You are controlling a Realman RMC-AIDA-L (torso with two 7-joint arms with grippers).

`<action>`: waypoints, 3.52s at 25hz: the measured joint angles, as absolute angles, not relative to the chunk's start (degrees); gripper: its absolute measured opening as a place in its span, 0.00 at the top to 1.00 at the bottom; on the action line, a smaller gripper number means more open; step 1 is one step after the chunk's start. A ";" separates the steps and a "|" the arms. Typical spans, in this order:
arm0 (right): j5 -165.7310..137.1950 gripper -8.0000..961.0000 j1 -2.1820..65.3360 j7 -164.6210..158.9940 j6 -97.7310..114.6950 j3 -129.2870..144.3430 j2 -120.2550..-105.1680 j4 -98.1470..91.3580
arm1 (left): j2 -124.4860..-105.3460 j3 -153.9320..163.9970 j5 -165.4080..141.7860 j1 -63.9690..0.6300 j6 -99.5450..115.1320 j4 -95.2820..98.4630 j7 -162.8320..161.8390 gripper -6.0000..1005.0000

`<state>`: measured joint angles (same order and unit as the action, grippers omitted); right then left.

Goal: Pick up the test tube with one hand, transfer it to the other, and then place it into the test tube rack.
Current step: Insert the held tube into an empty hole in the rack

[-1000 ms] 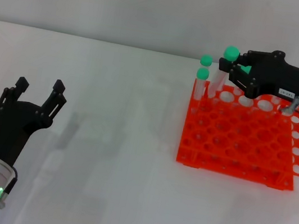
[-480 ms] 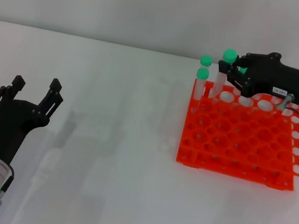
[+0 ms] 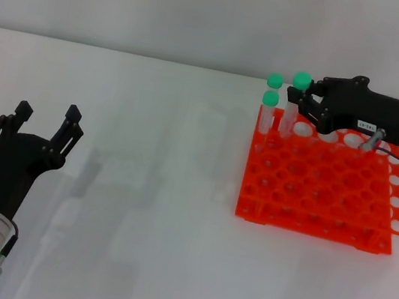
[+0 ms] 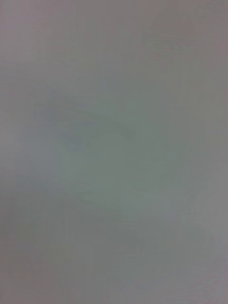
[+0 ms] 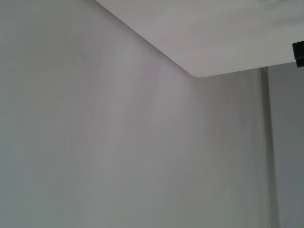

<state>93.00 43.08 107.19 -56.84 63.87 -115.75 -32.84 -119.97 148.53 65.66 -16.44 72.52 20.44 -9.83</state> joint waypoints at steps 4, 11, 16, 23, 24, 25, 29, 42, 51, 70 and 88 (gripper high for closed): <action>93.27 0.78 43.22 106.91 -55.85 63.88 -115.79 -32.15 | -119.96 148.53 65.66 -16.43 72.52 20.24 -10.30 0.17; 93.28 0.78 43.45 105.46 -53.76 64.28 -115.84 -30.80 | -119.97 148.53 65.65 -16.43 72.51 20.21 -10.37 0.17; 94.10 0.78 43.09 105.46 -53.48 64.50 -115.84 -30.89 | -119.97 148.54 65.65 -16.43 72.51 20.21 -10.37 0.17; 94.49 0.78 42.73 105.43 -53.74 64.32 -115.42 -31.07 | -119.97 148.53 65.65 -16.43 72.51 20.21 -10.37 0.17; 94.49 0.78 42.71 105.35 -53.77 64.32 -115.37 -31.08 | -119.97 148.54 65.65 -16.43 72.51 20.21 -10.37 0.17; 94.50 0.78 42.69 105.19 -53.79 64.31 -115.34 -31.11 | -119.97 148.54 65.65 -16.44 72.52 20.21 -10.37 0.17; 94.18 0.77 42.63 104.49 -53.85 64.30 -115.20 -31.20 | -119.97 148.54 65.65 -16.62 72.54 20.21 -10.37 0.17; 93.86 0.77 42.64 104.06 -53.96 64.61 -115.22 -31.09 | -119.88 148.54 65.65 -17.35 72.61 19.95 -10.37 0.17; 93.85 0.77 42.75 104.01 -54.07 64.77 -115.38 -30.74 | -119.88 147.73 65.65 -17.49 72.60 19.58 -10.37 0.17; 94.32 0.77 44.45 101.02 -47.77 73.41 -115.86 -30.40 | -119.88 147.74 65.65 -17.28 72.60 19.16 -10.37 0.17; 95.69 0.76 44.38 100.92 -45.69 77.12 -116.00 -30.50 | -119.88 147.74 65.65 -16.64 73.20 19.16 -10.37 0.17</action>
<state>95.69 44.38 100.92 -45.69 77.12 -116.00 -30.50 -119.88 147.74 65.65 -16.64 73.20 19.16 -10.37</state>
